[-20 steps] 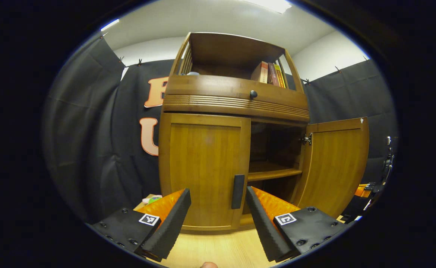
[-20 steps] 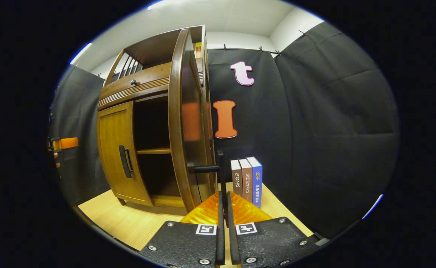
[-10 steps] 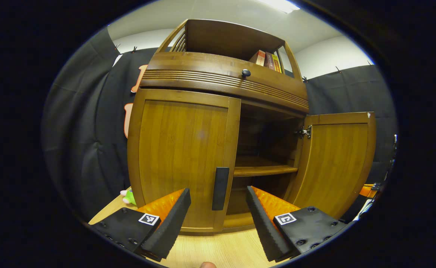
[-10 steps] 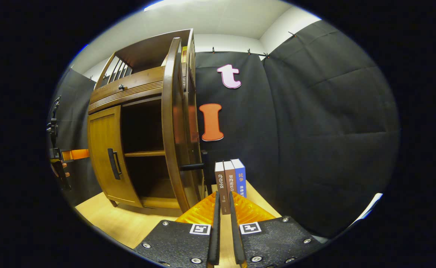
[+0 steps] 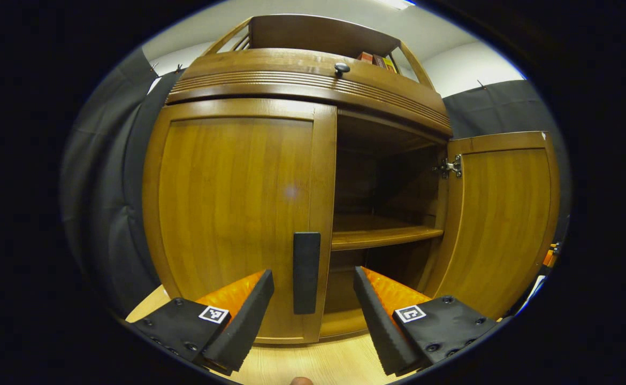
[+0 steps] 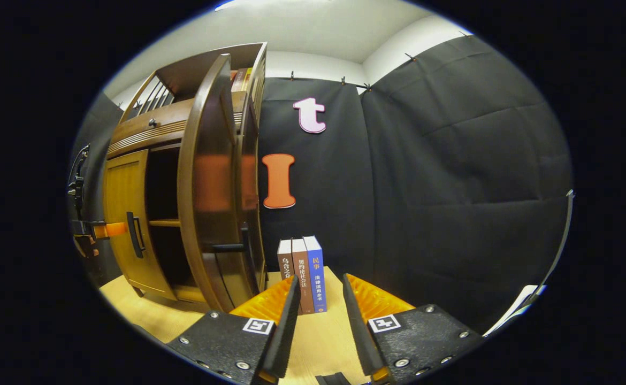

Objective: Open the right door of the double-door shoe cabinet with the right hand, and open the left door with the left hand.

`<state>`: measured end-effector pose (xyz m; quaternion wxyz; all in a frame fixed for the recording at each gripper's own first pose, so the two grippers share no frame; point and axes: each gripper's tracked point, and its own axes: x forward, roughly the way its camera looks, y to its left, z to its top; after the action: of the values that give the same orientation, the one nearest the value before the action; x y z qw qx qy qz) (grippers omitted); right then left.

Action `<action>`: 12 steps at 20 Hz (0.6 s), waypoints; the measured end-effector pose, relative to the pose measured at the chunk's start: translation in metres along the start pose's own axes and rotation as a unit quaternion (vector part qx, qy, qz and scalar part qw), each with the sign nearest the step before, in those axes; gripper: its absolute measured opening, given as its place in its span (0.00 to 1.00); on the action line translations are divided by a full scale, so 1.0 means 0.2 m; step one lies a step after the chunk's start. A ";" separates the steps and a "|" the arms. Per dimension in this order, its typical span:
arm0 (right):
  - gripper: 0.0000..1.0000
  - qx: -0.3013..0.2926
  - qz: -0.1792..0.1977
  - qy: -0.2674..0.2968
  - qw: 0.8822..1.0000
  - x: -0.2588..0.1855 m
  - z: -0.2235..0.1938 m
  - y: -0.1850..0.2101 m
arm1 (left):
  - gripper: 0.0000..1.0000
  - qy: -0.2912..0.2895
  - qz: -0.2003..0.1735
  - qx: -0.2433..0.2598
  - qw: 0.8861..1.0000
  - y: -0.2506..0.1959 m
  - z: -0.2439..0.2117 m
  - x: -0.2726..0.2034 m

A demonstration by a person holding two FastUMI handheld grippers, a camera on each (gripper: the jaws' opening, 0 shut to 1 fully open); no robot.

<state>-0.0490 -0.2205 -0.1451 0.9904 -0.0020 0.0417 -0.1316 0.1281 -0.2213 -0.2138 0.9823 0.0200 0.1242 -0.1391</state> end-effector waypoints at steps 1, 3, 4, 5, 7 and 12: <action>0.44 0.001 -0.007 -0.001 1.000 0.01 0.00 -0.02 | 0.95 0.003 0.005 0.002 1.000 0.01 -0.02 0.03; 0.59 0.001 -0.022 -0.007 1.000 0.04 0.01 -0.07 | 0.95 0.006 0.019 0.013 1.000 0.04 -0.05 0.08; 0.49 0.001 -0.029 -0.010 1.000 0.05 0.02 -0.09 | 0.95 0.008 0.022 0.016 1.000 0.05 -0.06 0.11; 0.61 0.001 -0.033 -0.014 0.999 0.05 0.02 -0.11 | 0.95 0.011 0.024 0.014 1.000 0.05 -0.07 0.13; 0.63 0.002 -0.041 -0.021 0.999 0.07 0.04 -0.12 | 0.94 0.017 0.023 0.007 1.000 0.04 -0.10 0.15; 0.64 0.003 -0.040 -0.022 0.999 0.07 0.04 -0.12 | 0.77 0.008 0.027 0.026 0.999 0.03 -0.08 0.18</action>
<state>-0.0405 -0.2473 -0.1385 0.9850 -0.0032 0.0194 -0.1716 0.1595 -0.2244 -0.2377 0.9838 0.0498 0.1275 -0.1157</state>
